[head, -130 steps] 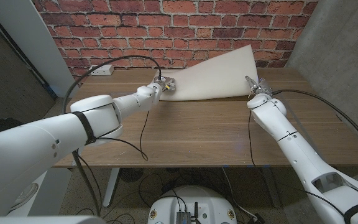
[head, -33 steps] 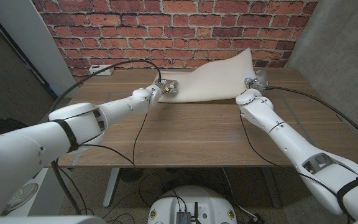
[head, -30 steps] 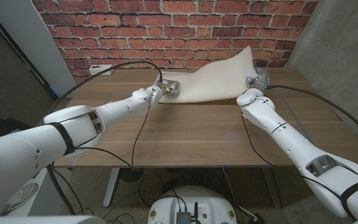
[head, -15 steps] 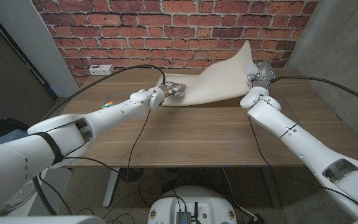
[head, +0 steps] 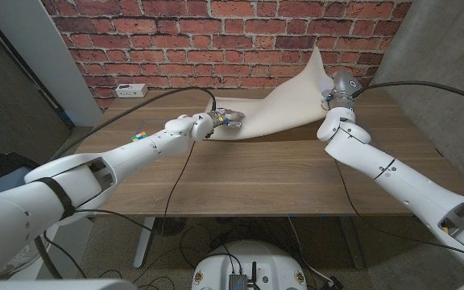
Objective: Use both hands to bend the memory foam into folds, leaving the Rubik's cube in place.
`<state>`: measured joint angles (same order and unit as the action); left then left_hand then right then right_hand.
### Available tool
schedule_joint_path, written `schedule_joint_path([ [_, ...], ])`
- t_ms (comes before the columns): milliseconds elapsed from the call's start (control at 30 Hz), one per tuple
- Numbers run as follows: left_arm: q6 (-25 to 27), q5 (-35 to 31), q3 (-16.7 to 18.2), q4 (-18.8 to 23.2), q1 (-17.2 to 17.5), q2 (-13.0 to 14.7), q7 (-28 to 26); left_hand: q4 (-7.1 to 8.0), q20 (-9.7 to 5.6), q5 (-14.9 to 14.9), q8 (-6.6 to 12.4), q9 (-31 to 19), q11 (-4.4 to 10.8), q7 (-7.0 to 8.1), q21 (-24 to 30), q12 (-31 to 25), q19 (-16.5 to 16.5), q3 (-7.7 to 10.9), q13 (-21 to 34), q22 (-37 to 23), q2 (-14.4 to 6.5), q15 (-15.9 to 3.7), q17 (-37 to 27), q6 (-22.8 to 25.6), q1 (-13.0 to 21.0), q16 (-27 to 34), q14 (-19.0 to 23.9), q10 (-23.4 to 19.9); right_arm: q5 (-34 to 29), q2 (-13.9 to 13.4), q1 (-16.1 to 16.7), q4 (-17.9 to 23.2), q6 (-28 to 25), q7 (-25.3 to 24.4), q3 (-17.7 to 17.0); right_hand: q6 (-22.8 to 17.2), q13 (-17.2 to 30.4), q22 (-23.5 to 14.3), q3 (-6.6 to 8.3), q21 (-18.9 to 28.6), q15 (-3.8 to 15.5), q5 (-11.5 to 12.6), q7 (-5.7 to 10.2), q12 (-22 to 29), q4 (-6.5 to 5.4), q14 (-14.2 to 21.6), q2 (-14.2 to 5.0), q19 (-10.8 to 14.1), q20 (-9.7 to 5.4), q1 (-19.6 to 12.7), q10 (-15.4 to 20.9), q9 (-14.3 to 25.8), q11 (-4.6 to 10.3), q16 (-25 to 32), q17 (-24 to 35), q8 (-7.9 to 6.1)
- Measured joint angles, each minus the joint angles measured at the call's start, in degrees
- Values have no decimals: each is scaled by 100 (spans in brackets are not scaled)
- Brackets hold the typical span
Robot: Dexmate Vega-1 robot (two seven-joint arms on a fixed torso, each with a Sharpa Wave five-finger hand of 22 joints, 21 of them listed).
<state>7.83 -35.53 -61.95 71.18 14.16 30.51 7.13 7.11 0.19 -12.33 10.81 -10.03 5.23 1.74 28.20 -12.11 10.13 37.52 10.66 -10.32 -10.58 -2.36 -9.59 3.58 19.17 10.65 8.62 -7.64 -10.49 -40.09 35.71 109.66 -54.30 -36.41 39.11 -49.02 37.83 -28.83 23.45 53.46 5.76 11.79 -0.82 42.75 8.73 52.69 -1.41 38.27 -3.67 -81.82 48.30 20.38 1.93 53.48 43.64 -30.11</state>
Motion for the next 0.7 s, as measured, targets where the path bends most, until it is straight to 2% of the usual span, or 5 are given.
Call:
schedule_joint_path([
  [367, -147, -40, 200, 193, 88, 66, 229, -40, -20, 0, -1, 0, 20, 0, 0, 0, 20, 40, 0, 0, 0, 31, -1, 62, 0, 0, 30, -19, -977, -573, -452, 361, -513, 993, 602, 1, -4, 0, -4, 0, 0, -11, 0, -3, 4, 1, -1, 0, 0, -1, -1, -5, 0, 2, 3, 4],
  [600, -244, -41, 298, 286, 130, 99, 347, -63, 11, 0, -1, 0, -12, 0, 0, 0, 52, 63, 0, 0, 23, 31, -1, 62, 24, 0, 30, -51, -1739, -946, -928, 476, -707, 1804, 1182, 1, 1, 1, -5, 0, 1, -17, 0, -4, 4, 1, -2, 0, 0, -2, -1, -2, 0, 2, 7, 5],
  [633, -248, -41, 298, 286, 130, 99, 351, -63, 11, 0, -1, 0, -12, 0, 0, 0, 52, 63, 0, 0, 24, 31, -1, 62, 23, 0, 31, -51, -1739, -964, -949, 481, -707, 1804, 1208, 17, -4, -40, 16, 28, 29, 3, 16, 54, -15, -27, -2, -114, 8, -2, -32, 23, -4, 13, 7, -66],
  [667, -255, -40, 314, 302, 135, 103, 358, -63, 11, 0, 0, 0, -12, 0, 0, 0, 52, 63, 0, 0, 23, 31, -1, 62, 24, 0, 30, -51, -2051, -1029, -1021, 497, -724, 2127, 1300, 102, -53, -174, 160, 117, 100, 124, 101, 316, -93, -99, -3, -452, 20, 1, -208, 165, 59, 117, 7, -331],
  [700, -282, -37, 337, 326, 144, 107, 384, -63, 11, 0, -1, 0, -12, 0, 0, 0, 52, 63, 0, 0, 23, 31, -1, 62, 24, 0, 30, -50, -2156, -1077, -1076, 510, -724, 2236, 1370, 164, -114, -262, 237, 184, 131, 215, 165, 516, -120, -140, 10, -701, 45, 14, -324, 278, 115, 207, 8, -531],
])
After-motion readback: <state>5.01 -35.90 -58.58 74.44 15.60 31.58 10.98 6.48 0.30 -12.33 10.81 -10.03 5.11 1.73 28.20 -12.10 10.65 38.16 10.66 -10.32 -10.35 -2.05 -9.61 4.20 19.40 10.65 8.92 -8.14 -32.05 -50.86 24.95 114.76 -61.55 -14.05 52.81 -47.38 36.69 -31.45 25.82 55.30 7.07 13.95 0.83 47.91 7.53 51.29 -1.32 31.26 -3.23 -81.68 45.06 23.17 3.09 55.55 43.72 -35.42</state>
